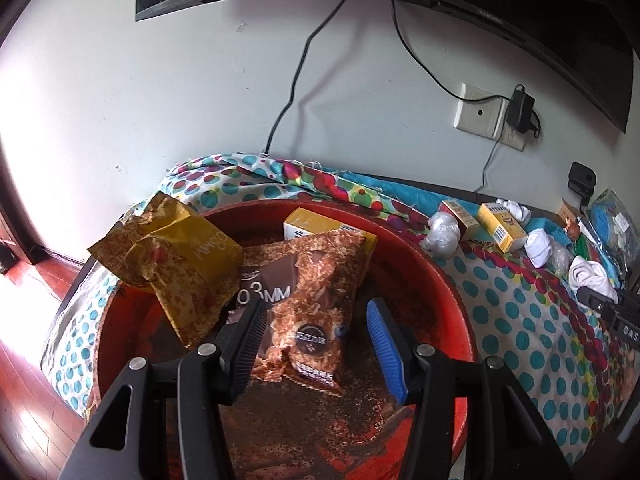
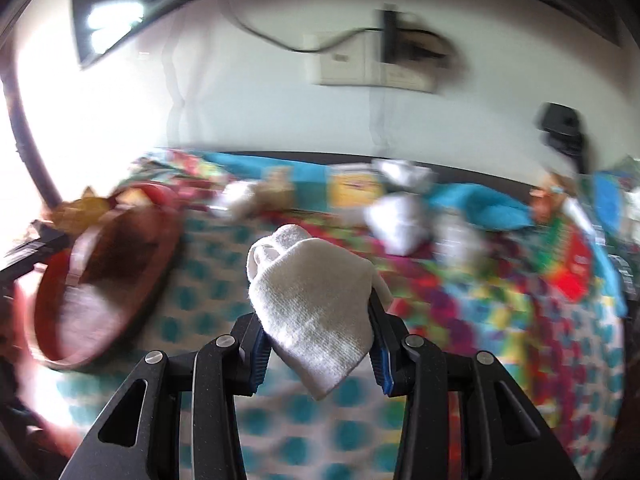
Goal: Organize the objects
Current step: 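Carry the white sock over the basin with the right gripper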
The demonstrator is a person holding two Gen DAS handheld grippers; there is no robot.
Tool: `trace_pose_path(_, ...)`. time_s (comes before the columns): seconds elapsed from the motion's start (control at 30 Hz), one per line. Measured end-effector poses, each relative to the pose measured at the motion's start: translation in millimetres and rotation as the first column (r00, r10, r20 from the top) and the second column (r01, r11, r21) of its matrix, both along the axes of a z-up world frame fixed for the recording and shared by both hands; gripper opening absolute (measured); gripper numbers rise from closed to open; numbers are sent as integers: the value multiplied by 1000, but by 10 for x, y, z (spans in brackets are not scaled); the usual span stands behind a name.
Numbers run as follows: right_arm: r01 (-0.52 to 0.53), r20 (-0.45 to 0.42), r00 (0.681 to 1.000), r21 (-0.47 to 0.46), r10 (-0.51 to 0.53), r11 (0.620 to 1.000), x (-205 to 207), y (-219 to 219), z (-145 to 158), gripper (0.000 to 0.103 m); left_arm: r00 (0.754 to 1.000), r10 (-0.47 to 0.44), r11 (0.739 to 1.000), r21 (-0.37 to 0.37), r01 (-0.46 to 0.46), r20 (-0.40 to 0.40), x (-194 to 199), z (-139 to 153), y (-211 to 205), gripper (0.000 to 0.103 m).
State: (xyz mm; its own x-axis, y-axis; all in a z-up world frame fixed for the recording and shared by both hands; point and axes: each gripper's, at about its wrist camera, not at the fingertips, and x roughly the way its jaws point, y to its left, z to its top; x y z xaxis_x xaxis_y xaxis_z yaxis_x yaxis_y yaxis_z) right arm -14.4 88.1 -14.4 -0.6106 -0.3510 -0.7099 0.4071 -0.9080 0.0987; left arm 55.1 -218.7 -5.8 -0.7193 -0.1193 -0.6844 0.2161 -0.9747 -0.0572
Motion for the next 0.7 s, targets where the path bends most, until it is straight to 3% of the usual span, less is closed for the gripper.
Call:
trace_pose_path(0.1, -78, 25, 997, -45, 79, 996, 101, -392, 75, 39, 1000, 15, 1000, -5, -15, 1, 13, 11, -58, 54)
trace_pose_path(0.4, -293, 42, 955, 23, 292, 956, 325, -1534, 57, 39, 998, 62, 997, 54, -62, -4, 66, 31, -313, 54)
trace_pose_path(0.7, -342, 111, 937, 95, 331, 935, 324, -2029, -238, 39, 996, 89, 994, 59, -89, 4, 76, 4, -423, 54)
